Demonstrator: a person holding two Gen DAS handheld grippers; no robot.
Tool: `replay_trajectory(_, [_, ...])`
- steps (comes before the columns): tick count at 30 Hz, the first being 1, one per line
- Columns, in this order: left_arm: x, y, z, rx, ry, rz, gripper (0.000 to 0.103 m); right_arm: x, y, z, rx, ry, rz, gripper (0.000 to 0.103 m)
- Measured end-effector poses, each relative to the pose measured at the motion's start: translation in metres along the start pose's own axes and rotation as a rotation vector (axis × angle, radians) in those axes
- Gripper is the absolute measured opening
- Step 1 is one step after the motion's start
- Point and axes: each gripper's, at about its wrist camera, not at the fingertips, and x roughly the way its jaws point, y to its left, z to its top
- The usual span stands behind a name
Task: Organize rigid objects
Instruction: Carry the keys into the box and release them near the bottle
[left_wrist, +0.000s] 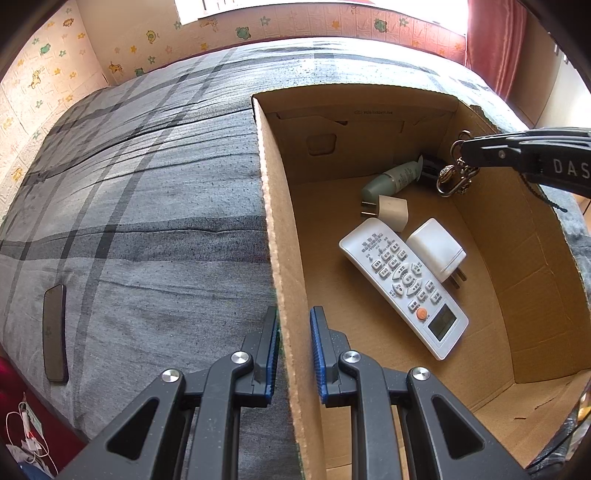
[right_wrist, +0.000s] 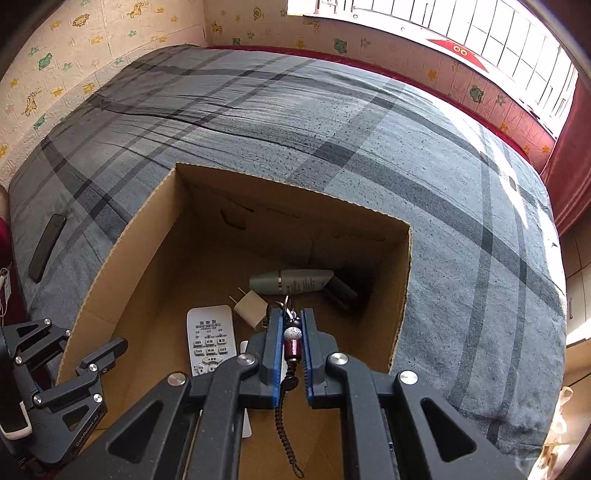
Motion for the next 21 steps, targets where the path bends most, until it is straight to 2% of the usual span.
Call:
replay_trajectory(13, [0.0, 0.001, 0.0, 0.0, 0.0, -0.003, 0.019, 0.051, 0.007, 0.006, -0.012, 0.097, -0.028, 0.008])
replay_trajectory(18, [0.001, 0.001, 0.0, 0.004, -0.001, -0.003, 0.019, 0.05, 0.003, 0.007, 0.011, 0.075, -0.01, 0.01])
replay_trajectory(21, [0.001, 0.001, 0.001, 0.003, 0.001, -0.003, 0.019, 0.044, 0.001, 0.008, 0.019, 0.055, -0.001, 0.023])
